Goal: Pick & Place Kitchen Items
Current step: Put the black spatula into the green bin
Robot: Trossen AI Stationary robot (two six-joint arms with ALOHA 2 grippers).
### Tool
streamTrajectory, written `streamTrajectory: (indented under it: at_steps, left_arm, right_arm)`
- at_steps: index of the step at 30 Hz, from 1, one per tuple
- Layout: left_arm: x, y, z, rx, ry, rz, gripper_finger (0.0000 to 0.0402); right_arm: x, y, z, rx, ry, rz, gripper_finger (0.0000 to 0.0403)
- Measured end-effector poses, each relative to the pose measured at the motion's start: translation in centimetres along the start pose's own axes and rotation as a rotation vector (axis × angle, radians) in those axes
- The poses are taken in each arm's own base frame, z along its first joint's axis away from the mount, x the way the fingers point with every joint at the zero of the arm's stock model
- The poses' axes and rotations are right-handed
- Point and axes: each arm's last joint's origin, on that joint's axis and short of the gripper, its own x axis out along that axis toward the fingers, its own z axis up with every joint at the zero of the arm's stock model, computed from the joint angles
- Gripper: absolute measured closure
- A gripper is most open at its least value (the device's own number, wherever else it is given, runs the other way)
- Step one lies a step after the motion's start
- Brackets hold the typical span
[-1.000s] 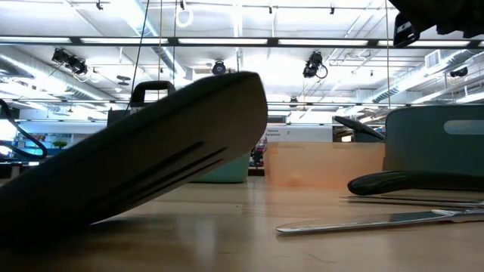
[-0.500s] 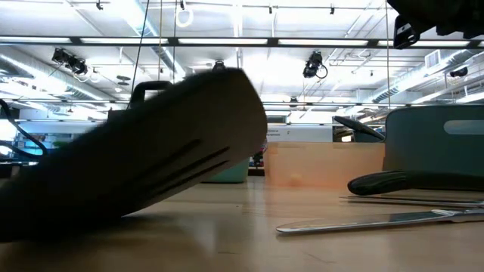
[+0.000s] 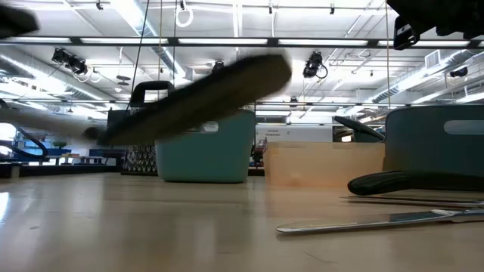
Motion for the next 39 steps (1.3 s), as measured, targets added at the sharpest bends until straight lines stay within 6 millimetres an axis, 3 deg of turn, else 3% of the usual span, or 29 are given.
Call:
streamTrajectory:
  at_steps: [10,18,30,35,39]
  left_arm:
    - [-5.1,4.7,2.3,0.015,0.008,0.371,0.0315]
    - [-7.1,9.7,4.6,-0.086,-0.151,0.474,0.0315]
    - [-10.4,23.4,5.4,-0.359,-0.351,0.937,0.0315]
    - [-11.6,28.6,5.9,-0.356,-0.254,1.138,0.0315]
    - [-11.3,31.8,6.8,-0.228,-0.082,1.162,0.0315]
  right_arm:
    - [0.0,0.0,-0.1,0.019,0.008,0.004,0.0394]
    - [0.1,0.1,-0.1,0.018,0.011,0.014,0.0394]
    - [0.1,0.1,0.0,0.018,-0.001,0.02,0.0394]
    - [0.1,0.1,0.0,0.018,-0.003,0.019,0.0394]
    - [0.2,0.1,-0.1,0.017,0.003,0.013,0.0394]
